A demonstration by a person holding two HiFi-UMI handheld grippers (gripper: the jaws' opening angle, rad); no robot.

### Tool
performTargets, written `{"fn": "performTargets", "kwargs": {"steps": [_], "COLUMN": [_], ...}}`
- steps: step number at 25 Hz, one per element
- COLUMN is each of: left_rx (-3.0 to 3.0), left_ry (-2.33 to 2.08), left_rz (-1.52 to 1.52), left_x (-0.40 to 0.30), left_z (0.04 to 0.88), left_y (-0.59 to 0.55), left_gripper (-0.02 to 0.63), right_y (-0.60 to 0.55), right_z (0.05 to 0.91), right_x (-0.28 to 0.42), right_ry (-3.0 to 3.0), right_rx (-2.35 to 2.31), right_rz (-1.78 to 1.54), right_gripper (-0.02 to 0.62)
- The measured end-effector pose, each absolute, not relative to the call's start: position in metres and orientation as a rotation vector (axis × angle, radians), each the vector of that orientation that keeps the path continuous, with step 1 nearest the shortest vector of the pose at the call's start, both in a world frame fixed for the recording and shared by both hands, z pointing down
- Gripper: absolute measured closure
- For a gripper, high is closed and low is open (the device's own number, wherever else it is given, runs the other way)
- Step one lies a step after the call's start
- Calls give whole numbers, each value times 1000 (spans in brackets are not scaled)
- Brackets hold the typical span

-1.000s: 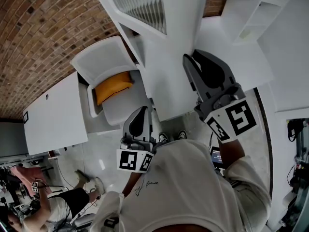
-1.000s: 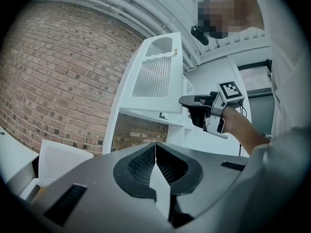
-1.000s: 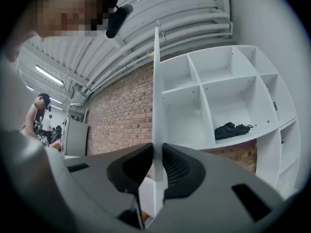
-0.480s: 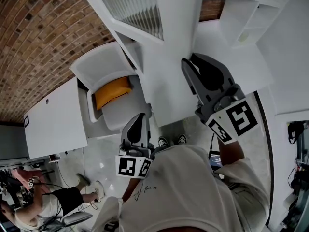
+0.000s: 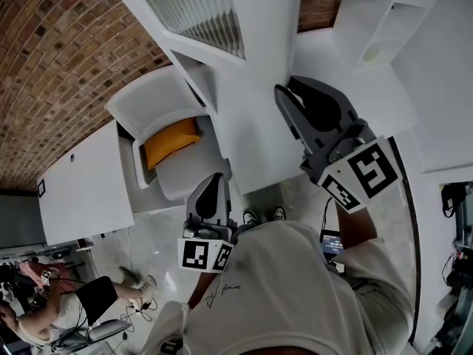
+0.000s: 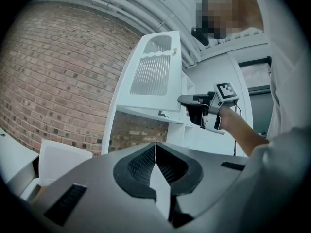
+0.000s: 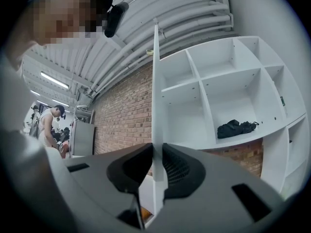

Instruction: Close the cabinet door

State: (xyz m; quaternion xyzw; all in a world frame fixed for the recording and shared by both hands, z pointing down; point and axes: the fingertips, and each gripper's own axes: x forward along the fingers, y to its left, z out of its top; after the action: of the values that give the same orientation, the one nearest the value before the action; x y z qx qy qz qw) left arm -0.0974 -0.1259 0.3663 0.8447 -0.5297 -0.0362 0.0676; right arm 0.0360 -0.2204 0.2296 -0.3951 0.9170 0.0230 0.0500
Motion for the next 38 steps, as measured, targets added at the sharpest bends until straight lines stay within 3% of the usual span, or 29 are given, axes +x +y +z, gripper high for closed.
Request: {"fn": "performTargets", "kwargs": {"steps": [38], "left_rx": [2520], "left_ry": [-1612], "left_rz": [-55], "left_x": [-85], "left_z": [375], "left_y": [-137], "left_gripper": [589], "right_y": [-278], "right_z": [230], "right_x": [76], "right_ry": [2712], "right_rx": [-1245], "right_rz": [31], "right_gripper": [513]}}
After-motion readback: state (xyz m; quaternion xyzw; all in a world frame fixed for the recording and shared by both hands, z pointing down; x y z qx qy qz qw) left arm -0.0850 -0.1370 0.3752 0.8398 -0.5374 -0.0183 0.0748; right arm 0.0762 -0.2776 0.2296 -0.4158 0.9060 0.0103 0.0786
